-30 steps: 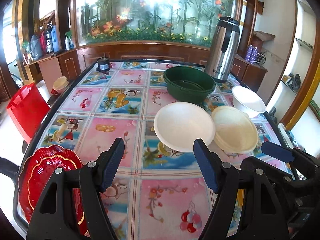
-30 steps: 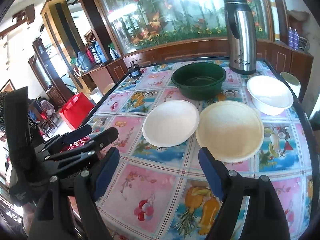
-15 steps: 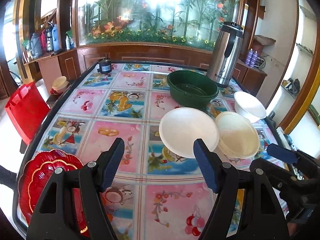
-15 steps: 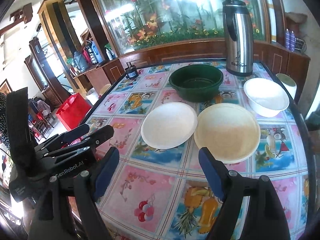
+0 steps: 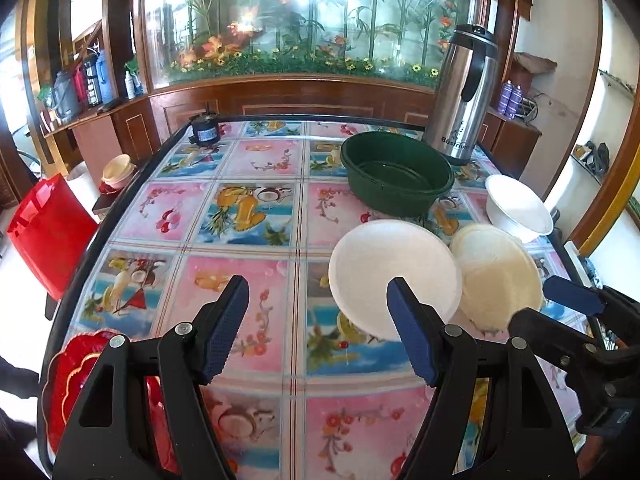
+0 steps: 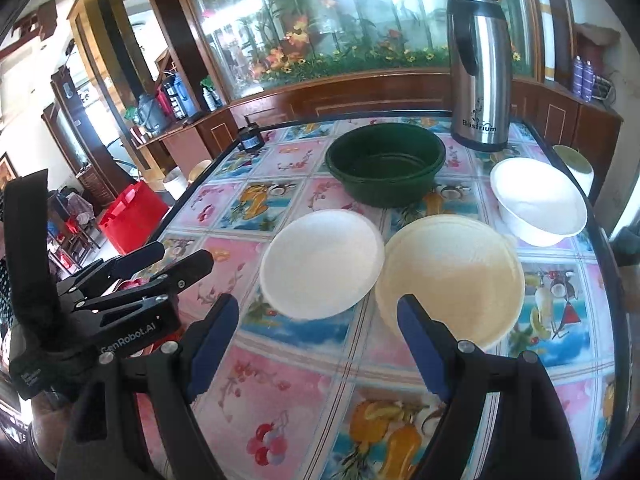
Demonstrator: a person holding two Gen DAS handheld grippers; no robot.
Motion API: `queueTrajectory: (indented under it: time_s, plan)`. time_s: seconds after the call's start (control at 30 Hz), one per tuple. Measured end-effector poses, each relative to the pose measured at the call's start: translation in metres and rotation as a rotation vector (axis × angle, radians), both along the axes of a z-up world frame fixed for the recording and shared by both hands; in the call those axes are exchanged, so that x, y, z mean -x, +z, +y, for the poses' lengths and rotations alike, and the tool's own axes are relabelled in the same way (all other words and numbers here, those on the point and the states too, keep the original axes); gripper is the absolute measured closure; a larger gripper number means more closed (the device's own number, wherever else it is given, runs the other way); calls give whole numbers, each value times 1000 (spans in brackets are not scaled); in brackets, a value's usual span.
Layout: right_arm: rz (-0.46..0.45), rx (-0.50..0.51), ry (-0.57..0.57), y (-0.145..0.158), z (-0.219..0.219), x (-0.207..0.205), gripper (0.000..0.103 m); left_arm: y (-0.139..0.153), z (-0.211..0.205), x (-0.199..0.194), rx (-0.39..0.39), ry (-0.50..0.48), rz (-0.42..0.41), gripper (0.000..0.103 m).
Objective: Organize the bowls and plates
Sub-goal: 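Move the left gripper to the green basin rim and close on it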
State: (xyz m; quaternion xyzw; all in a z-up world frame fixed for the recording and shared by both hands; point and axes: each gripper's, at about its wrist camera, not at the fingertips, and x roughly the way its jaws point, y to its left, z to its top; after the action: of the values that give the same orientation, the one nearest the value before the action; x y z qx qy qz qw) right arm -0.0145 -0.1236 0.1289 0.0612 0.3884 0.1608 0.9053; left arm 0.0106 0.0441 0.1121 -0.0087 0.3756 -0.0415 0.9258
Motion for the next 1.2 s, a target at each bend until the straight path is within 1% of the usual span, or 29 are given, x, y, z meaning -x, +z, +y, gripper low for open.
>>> queueTrajectory:
  time_s: [0.13,0.2,0.37,0.43,0.53,0.63,0.83,0.93,1.0,1.1,1.2]
  plan:
    - [13,-10,3,-3,-5,-11,21,0,3,-17,22,2,28,31]
    - [18,-1,-5,-3,-10,-18,21,3,4,-21,30,2,24,31]
    - [5,-16,-64,9,-42,-37,21,14,3,-42,41,13,28,31]
    - [5,-22,-83,15,-53,-47,21,20,0,-58,60,8,38,31]
    - [12,-64,-105,22,-71,-73,21,28,-10,-88,41,2,49,31]
    - [51,-47,-122,20,-77,-105,21,27,-18,-114,27,6,68,31]
    - [119,5,-126,2,-74,-160,21,3,-37,-173,-16,10,131,31]
    - [137,29,-116,-6,-70,-179,21,-15,-42,-201,4,12,181,31]
    - [146,48,-109,-12,-68,-192,21,-25,-44,-212,15,17,198,31]
    - [160,58,-109,-21,-68,-209,21,-36,-48,-227,-9,22,212,31]
    - [183,72,-115,-30,-69,-225,22,-43,-48,-240,-11,24,215,31]
